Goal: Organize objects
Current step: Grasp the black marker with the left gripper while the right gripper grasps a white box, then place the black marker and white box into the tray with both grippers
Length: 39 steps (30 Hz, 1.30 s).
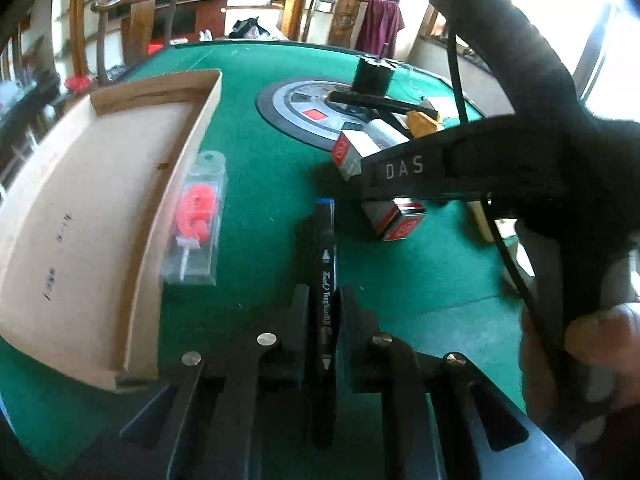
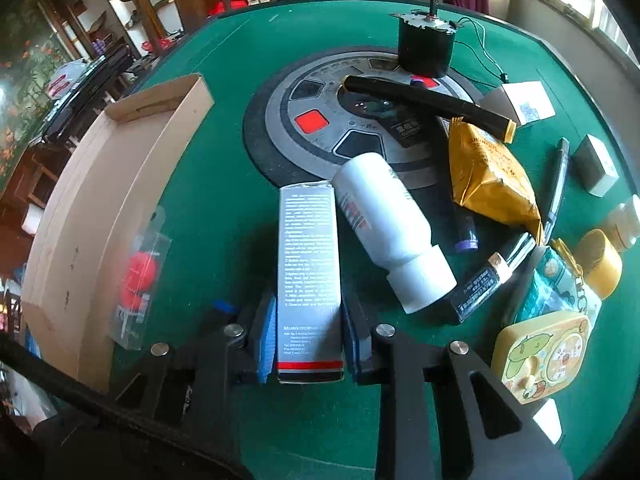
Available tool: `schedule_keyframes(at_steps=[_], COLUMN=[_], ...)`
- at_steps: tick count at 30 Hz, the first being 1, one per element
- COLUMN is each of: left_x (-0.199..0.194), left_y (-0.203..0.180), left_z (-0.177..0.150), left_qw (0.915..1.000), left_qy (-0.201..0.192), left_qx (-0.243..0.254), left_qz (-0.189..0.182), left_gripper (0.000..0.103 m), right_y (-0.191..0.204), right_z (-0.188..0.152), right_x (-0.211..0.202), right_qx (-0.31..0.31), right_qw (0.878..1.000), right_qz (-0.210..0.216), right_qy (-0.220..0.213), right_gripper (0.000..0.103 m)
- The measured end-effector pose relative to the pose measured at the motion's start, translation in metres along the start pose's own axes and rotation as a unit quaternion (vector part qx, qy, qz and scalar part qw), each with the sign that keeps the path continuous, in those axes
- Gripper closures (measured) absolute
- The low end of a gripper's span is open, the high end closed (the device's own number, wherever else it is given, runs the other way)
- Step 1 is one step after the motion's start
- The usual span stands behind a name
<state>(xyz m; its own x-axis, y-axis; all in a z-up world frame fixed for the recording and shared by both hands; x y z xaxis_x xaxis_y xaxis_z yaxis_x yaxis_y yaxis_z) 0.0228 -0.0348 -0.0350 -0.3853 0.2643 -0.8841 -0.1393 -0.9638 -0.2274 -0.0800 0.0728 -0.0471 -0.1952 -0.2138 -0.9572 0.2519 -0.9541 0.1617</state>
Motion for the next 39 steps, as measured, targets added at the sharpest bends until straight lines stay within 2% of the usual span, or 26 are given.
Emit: schedule_keyframes(at_steps=[1, 5, 9, 12, 15, 21, 25, 29, 33, 39], left_x=[-0.004, -0.035, -0.081, -0.110, -0.125, -0.150, -0.129, -0.079, -0.040, -0.003], left_y=[0.004, 0.020, 0.045, 0.069, 0.090, 0.130, 0.145, 0.153, 0.167, 0.181], left_z=[-0.002, -0.008, 0.001, 0.022, 0.045, 0.105, 0.153, 0.168, 0.160, 0.157], left_qw=[0.9997, 0.9973, 0.9939, 0.9919, 0.9914, 0.9916, 0.9935, 0.9949, 0.9937, 0.9919], left_qy=[0.005, -0.013, -0.051, -0.077, -0.079, -0.097, -0.079, -0.048, -0.022, -0.005], left_qx=[-0.012, -0.039, -0.061, -0.074, -0.084, -0.085, -0.079, -0.083, -0.109, -0.127], left_qz=[-0.023, -0.060, -0.076, -0.069, -0.060, -0.005, 0.020, 0.032, 0.012, 0.006], left_gripper=[0.091, 0.091, 0.091, 0.091, 0.091, 0.091, 0.091, 0.091, 0.091, 0.091], right_y=[0.000, -0.002, 0.009, 0.024, 0.048, 0.091, 0.115, 0.127, 0.130, 0.123], right_z=[-0.002, -0.009, -0.013, -0.007, 0.010, 0.062, 0.104, 0.123, 0.131, 0.138], right_x=[-0.001, -0.015, -0.048, -0.065, -0.073, -0.081, -0.070, -0.030, 0.010, 0.038], right_qx=[-0.001, 0.003, -0.009, -0.015, -0.020, 0.002, 0.020, 0.037, 0.054, 0.073], right_qw=[1.000, 0.999, 0.997, 0.993, 0.987, 0.971, 0.968, 0.974, 0.977, 0.979], right_qz=[0.008, 0.042, 0.073, 0.109, 0.156, 0.240, 0.250, 0.220, 0.199, 0.182], right_qy=[0.000, -0.007, -0.029, -0.033, -0.018, 0.015, 0.023, 0.033, 0.047, 0.050], right_gripper=[0.079, 0.079, 0.078, 0.078, 0.078, 0.078, 0.078, 0.078, 0.078, 0.078])
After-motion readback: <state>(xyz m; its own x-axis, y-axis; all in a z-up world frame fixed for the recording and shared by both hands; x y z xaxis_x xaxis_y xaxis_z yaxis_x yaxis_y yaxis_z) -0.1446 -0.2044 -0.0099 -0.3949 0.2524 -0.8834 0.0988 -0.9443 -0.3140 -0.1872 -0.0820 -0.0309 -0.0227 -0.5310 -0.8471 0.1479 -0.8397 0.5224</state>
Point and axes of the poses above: each gripper's, at about its wrist camera, not at the fingertips, and x roughly the way its jaws point, y to its left, z to its top, the point moved 6 cm from there along x, roughly the way its jaws point, and after that the axes turned 11 degrees about y, right-handed, at the moved point
